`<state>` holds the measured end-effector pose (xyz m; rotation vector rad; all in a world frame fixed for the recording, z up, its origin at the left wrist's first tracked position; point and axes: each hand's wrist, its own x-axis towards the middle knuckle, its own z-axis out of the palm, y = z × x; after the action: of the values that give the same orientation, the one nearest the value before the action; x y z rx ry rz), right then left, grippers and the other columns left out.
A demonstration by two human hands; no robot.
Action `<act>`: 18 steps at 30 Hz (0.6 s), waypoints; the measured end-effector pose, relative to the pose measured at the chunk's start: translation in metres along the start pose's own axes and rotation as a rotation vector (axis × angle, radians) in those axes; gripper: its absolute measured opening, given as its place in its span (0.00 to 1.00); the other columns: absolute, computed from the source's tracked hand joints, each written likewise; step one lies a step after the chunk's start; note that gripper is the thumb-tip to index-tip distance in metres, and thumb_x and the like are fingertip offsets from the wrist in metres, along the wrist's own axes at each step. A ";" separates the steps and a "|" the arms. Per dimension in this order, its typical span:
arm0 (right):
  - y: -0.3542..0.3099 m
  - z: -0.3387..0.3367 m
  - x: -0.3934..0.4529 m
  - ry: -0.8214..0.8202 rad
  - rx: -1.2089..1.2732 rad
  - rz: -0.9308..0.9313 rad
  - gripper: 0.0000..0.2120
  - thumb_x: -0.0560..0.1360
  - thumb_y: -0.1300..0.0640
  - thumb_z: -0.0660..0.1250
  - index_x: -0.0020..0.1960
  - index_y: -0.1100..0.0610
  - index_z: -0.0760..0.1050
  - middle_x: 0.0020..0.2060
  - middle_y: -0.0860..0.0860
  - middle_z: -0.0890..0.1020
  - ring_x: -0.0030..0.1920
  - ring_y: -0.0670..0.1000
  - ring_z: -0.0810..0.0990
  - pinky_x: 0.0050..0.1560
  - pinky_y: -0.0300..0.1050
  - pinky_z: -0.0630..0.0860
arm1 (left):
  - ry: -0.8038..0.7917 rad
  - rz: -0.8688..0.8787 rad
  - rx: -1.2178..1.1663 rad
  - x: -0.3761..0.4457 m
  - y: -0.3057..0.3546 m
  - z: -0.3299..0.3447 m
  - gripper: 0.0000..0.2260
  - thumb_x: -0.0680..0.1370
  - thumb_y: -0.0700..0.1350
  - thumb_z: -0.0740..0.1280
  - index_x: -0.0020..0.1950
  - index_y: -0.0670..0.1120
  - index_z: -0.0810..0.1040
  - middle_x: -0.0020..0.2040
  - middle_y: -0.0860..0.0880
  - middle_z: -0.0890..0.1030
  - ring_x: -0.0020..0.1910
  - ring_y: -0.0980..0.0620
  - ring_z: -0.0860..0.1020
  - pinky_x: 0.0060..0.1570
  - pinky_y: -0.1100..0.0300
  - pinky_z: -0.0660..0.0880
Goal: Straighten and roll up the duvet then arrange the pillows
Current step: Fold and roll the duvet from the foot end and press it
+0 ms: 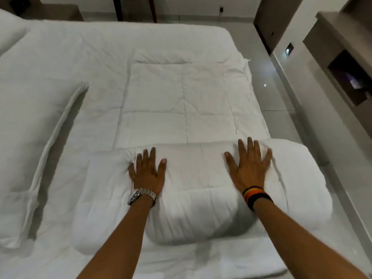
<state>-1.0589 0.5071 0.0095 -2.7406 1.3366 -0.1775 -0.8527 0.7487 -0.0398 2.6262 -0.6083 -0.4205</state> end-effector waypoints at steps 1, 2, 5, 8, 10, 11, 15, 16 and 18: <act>0.002 0.006 -0.010 0.067 0.010 -0.013 0.37 0.83 0.30 0.48 0.84 0.51 0.62 0.84 0.58 0.60 0.84 0.60 0.54 0.80 0.66 0.33 | 0.009 0.001 0.018 0.002 -0.002 0.005 0.36 0.79 0.72 0.38 0.85 0.61 0.49 0.86 0.52 0.50 0.85 0.52 0.47 0.78 0.51 0.32; 0.005 0.012 -0.021 0.104 0.013 -0.019 0.36 0.83 0.30 0.49 0.83 0.49 0.62 0.84 0.58 0.61 0.84 0.60 0.55 0.80 0.68 0.34 | 0.023 0.008 0.044 0.002 -0.004 0.009 0.36 0.79 0.72 0.37 0.85 0.60 0.48 0.86 0.52 0.50 0.85 0.51 0.47 0.78 0.51 0.32; 0.015 0.032 -0.029 0.006 -0.040 0.013 0.37 0.82 0.27 0.48 0.85 0.45 0.58 0.85 0.58 0.58 0.85 0.62 0.51 0.79 0.73 0.37 | 0.050 0.050 0.113 0.005 -0.011 0.022 0.35 0.81 0.70 0.38 0.86 0.58 0.50 0.86 0.50 0.53 0.85 0.50 0.50 0.79 0.50 0.32; 0.012 0.049 0.005 -0.152 -0.074 0.039 0.39 0.80 0.25 0.41 0.86 0.42 0.51 0.86 0.55 0.52 0.86 0.60 0.43 0.77 0.74 0.33 | 0.011 0.037 0.148 0.028 -0.010 0.028 0.35 0.81 0.70 0.39 0.86 0.57 0.51 0.86 0.49 0.54 0.85 0.48 0.50 0.79 0.49 0.34; 0.009 0.054 0.023 -0.210 -0.096 0.048 0.40 0.79 0.24 0.38 0.86 0.41 0.48 0.86 0.54 0.50 0.86 0.58 0.41 0.76 0.74 0.30 | -0.057 0.017 0.172 0.040 -0.006 0.024 0.36 0.80 0.70 0.38 0.86 0.57 0.50 0.86 0.49 0.52 0.85 0.48 0.49 0.79 0.48 0.34; 0.010 0.052 0.023 -0.218 -0.090 0.060 0.41 0.79 0.23 0.38 0.86 0.41 0.48 0.86 0.54 0.50 0.86 0.58 0.41 0.76 0.73 0.30 | -0.073 0.014 0.183 0.039 -0.004 0.020 0.37 0.80 0.71 0.38 0.86 0.57 0.50 0.86 0.49 0.52 0.85 0.47 0.48 0.79 0.48 0.34; 0.018 0.027 -0.025 -0.109 -0.022 0.044 0.40 0.80 0.25 0.44 0.86 0.44 0.53 0.86 0.56 0.54 0.86 0.59 0.46 0.78 0.73 0.34 | 0.042 0.046 0.189 -0.011 0.002 -0.005 0.34 0.82 0.67 0.43 0.86 0.54 0.54 0.85 0.45 0.56 0.85 0.44 0.52 0.81 0.43 0.38; 0.023 0.020 -0.042 -0.085 -0.019 0.035 0.39 0.81 0.26 0.45 0.86 0.45 0.54 0.86 0.56 0.54 0.86 0.60 0.47 0.79 0.73 0.36 | 0.091 0.045 0.176 -0.033 0.004 -0.008 0.32 0.84 0.65 0.46 0.85 0.53 0.57 0.85 0.44 0.58 0.84 0.43 0.54 0.81 0.41 0.40; 0.031 0.010 -0.074 -0.070 -0.010 0.029 0.38 0.81 0.28 0.48 0.86 0.46 0.54 0.86 0.57 0.53 0.86 0.60 0.47 0.80 0.73 0.38 | 0.135 0.004 0.135 -0.076 0.008 -0.009 0.30 0.84 0.62 0.49 0.85 0.53 0.58 0.85 0.44 0.58 0.84 0.41 0.53 0.80 0.38 0.39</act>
<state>-1.1267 0.5467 -0.0094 -2.7065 1.3620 -0.0718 -0.9175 0.7810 -0.0141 2.7536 -0.6172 -0.2053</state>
